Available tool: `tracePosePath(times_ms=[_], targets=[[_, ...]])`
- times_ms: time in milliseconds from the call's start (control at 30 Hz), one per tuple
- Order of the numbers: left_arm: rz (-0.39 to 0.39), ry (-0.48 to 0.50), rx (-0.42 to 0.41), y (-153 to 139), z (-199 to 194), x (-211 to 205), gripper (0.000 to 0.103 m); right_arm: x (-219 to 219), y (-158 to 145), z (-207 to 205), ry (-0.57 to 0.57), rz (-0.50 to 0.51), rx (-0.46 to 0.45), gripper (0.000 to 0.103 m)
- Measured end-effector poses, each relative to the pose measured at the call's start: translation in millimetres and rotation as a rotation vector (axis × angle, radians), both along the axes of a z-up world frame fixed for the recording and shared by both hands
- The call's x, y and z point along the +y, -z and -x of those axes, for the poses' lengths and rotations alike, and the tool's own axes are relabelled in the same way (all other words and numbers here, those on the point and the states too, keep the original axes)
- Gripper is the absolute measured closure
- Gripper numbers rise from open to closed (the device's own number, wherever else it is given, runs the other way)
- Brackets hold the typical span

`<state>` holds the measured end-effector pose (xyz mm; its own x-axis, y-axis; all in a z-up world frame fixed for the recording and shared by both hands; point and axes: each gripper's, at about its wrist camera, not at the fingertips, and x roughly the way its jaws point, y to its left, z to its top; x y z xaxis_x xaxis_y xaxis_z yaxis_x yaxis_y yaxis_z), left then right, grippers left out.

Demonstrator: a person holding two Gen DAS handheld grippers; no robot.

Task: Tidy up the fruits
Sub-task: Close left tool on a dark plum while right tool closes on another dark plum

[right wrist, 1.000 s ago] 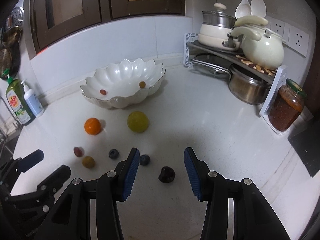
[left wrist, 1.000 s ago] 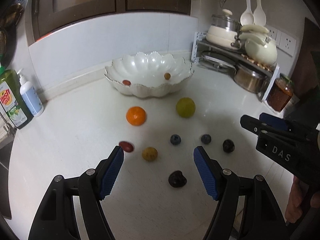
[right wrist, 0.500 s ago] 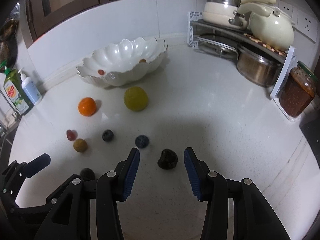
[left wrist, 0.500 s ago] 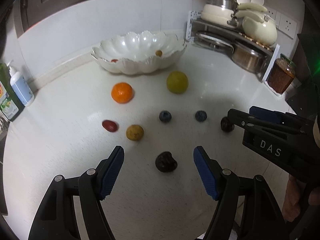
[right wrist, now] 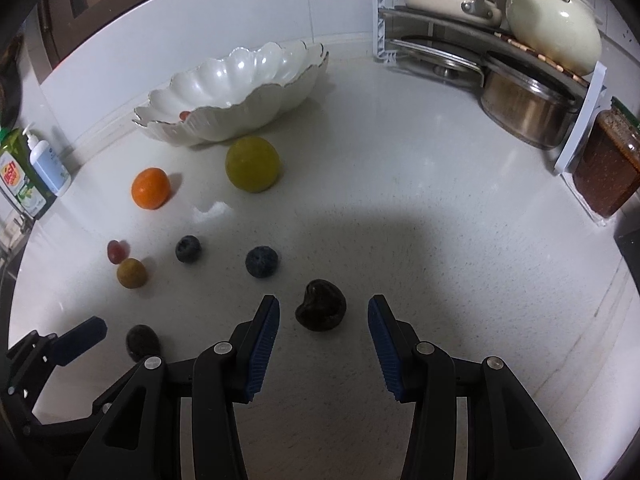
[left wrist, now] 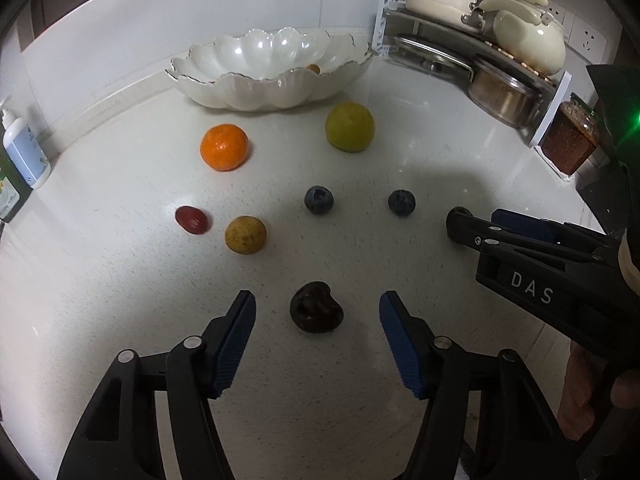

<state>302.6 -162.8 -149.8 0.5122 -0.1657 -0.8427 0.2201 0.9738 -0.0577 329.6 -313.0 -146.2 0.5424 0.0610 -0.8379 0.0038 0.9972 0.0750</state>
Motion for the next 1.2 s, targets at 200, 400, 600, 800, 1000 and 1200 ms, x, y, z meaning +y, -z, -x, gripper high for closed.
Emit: tracePosePath(times_ms=[200, 400, 600, 800, 1000, 1200], targets=[[-0.007, -0.007, 0.014, 6.7, -4.4, -1.7, 0.043, -0.9, 7.1, -6.7, -0.008, -0.002, 0.014, 0.056], [-0.004, -0.005, 0.030, 11.4, -8.5, -3.6, 0.051, -1.2, 10.8, -10.7, -0.007, -0.004, 0.019, 0.057], [-0.003, 0.000, 0.040, 13.7, -9.4, -3.8, 0.060, -0.4, 14.5, -13.1, -0.014, -0.017, 0.036, 0.067], [0.000, -0.006, 0.039, 13.8, -9.0, -1.5, 0.073, 4.8, 15.8, -12.2, -0.029, -0.022, 0.039, 0.073], [0.024, -0.014, 0.028, 11.0, -9.0, 1.4, 0.074, 7.0, 9.0, -7.7, -0.030, -0.027, 0.024, 0.073], [0.031, -0.022, -0.007, 1.3, -7.2, 7.1, 0.074, 11.4, 2.7, -2.0, -0.039, -0.037, 0.021, 0.073]])
